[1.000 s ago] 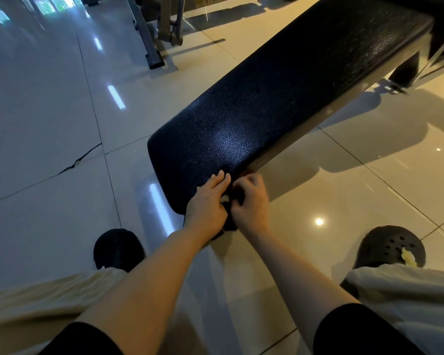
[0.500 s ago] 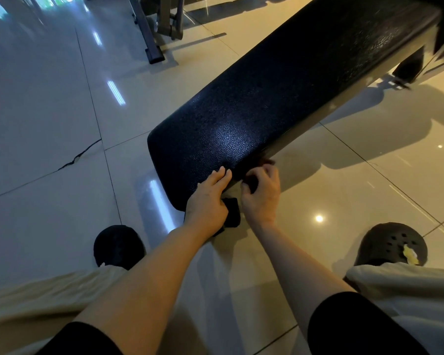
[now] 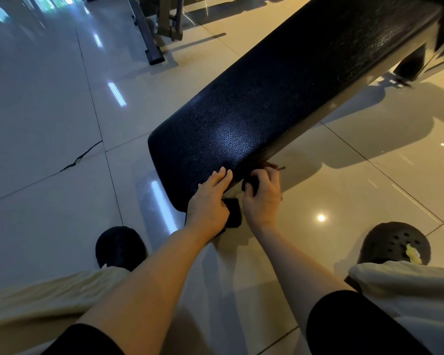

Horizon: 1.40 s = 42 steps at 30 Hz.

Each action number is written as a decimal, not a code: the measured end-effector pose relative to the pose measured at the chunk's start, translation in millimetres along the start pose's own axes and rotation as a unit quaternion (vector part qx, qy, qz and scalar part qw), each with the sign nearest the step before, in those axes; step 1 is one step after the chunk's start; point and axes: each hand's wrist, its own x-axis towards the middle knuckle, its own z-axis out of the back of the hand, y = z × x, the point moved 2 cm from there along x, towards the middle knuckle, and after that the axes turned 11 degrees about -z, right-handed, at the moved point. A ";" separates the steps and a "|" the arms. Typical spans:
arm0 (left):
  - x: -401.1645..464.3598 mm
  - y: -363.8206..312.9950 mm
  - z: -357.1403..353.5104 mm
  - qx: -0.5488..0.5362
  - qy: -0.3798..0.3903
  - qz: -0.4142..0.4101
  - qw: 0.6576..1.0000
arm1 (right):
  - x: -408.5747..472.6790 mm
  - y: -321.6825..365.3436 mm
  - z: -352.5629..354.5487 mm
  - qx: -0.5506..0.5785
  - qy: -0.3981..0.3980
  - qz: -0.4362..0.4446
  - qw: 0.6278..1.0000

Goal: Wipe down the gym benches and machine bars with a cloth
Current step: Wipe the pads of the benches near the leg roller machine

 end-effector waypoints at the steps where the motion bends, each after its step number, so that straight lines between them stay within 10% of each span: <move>1: 0.2 -0.4 0.2 0.002 0.000 0.000 1.000 | -5.5 -2.2 -2.8 -0.002 0.034 0.014 0.999; 9: -1.5 0.5 -2.1 -0.001 -0.009 0.000 1.000 | 1.8 14.9 18.8 0.000 -0.096 0.106 0.990; 17: -0.4 -0.2 -1.2 0.000 -0.004 -0.003 1.000 | 5.3 1.6 8.1 -0.058 0.014 0.040 0.997; 23: 0.2 0.4 -3.3 0.003 -0.023 -0.002 1.000 | -16.3 9.9 -0.8 -0.126 0.018 0.265 0.956; 29: -1.7 3.6 -4.0 0.011 -0.014 -0.009 1.000 | 9.3 -13.5 16.6 -0.142 0.032 0.079 0.986; 35: 0.3 0.5 -5.6 0.008 -0.041 -0.004 0.999 | 10.8 8.4 15.0 -0.113 -0.050 0.205 0.971; 42: -5.8 -10.4 -11.8 0.013 -0.081 0.001 0.997 | 19.1 6.2 22.6 -0.120 -0.055 0.119 0.984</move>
